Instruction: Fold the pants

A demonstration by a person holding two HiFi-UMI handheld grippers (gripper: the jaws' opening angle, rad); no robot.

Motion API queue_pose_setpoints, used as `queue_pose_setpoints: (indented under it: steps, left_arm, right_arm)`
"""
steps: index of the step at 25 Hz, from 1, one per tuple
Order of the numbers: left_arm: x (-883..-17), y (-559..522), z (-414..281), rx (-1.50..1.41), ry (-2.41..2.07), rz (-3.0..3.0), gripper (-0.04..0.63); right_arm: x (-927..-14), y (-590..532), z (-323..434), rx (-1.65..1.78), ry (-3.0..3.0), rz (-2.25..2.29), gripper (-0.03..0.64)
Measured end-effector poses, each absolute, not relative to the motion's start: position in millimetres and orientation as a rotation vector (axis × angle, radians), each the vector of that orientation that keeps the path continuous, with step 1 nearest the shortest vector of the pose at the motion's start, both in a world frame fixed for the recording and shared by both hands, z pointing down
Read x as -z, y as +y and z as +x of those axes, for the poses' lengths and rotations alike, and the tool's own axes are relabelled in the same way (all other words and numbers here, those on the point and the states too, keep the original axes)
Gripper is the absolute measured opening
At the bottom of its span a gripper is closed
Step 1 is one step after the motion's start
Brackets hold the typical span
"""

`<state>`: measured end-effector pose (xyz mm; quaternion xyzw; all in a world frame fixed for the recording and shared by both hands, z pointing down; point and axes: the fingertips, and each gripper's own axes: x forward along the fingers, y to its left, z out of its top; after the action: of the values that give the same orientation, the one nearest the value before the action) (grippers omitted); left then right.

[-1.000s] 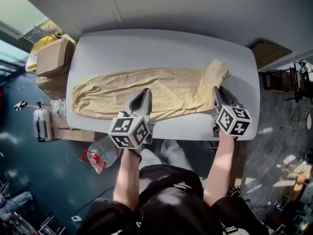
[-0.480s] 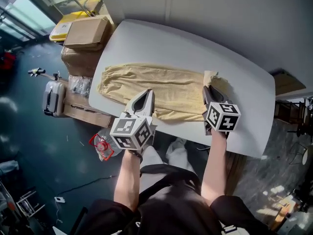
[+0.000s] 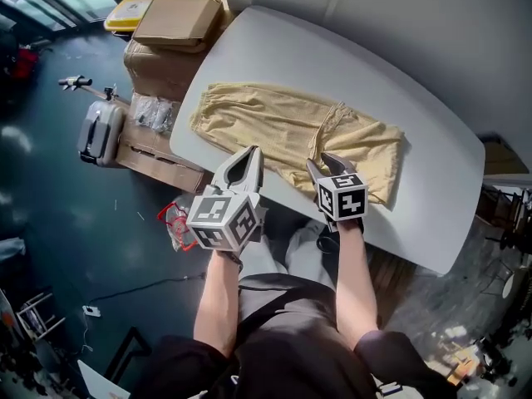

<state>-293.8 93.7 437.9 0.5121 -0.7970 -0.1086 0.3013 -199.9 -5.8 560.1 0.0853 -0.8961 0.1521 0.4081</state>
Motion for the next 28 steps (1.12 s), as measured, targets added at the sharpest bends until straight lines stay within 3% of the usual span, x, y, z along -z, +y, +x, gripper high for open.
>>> queue_pose_setpoints:
  steps: [17,28]
  left_arm:
    - [-414,54,-253,0.280,-2.047,1.530,0.005]
    - [-406,-20,-182,0.224,-1.878,1.743,0.005]
  right_arm:
    - [-484,-46,-163,-0.390,-2.462,0.387,0.144]
    - [-456,-106,-70,-0.447,-2.496,0.703,0.146]
